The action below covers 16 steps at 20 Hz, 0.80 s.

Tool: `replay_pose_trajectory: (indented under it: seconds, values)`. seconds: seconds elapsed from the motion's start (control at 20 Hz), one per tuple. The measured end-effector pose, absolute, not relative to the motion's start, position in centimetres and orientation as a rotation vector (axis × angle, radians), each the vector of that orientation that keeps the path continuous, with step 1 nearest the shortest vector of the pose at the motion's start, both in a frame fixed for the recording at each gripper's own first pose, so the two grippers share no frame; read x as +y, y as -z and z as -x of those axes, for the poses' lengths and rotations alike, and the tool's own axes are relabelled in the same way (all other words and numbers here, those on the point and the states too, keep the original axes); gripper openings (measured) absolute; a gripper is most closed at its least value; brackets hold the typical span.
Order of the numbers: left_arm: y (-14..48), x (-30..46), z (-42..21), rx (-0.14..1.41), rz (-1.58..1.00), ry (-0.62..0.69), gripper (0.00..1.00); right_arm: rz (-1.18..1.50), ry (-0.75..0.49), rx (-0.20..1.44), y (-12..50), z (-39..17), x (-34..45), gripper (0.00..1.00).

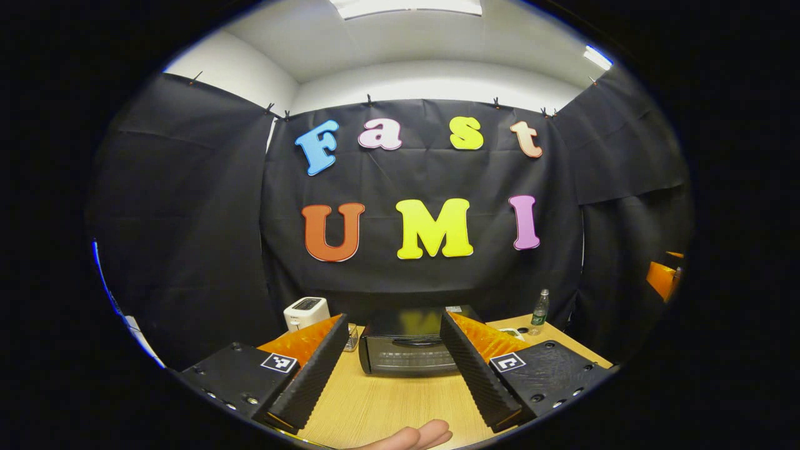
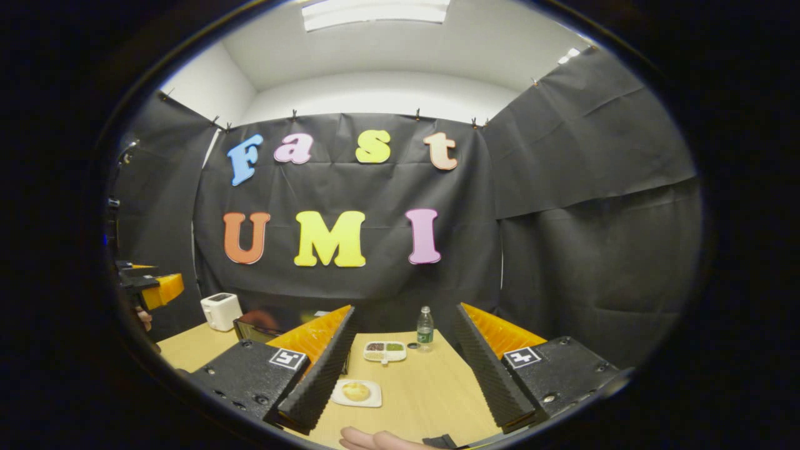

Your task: Open the electric oven with the left hand, put the food in, and close the electric oven.

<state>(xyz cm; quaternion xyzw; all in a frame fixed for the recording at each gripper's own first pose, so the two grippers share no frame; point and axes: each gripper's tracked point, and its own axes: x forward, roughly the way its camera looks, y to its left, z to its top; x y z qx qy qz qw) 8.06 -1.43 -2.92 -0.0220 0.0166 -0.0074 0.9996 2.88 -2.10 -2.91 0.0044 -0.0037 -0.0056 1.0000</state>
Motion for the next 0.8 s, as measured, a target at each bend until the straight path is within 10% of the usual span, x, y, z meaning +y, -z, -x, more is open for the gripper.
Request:
replay_pose_trajectory:
  seconds: [0.8]
  values:
    - [18.6, -8.1, -29.5, 0.339, 0.036, 0.15, 0.96, 0.005, 0.046, -0.021, 4.9, -6.5, -5.5, 0.94]
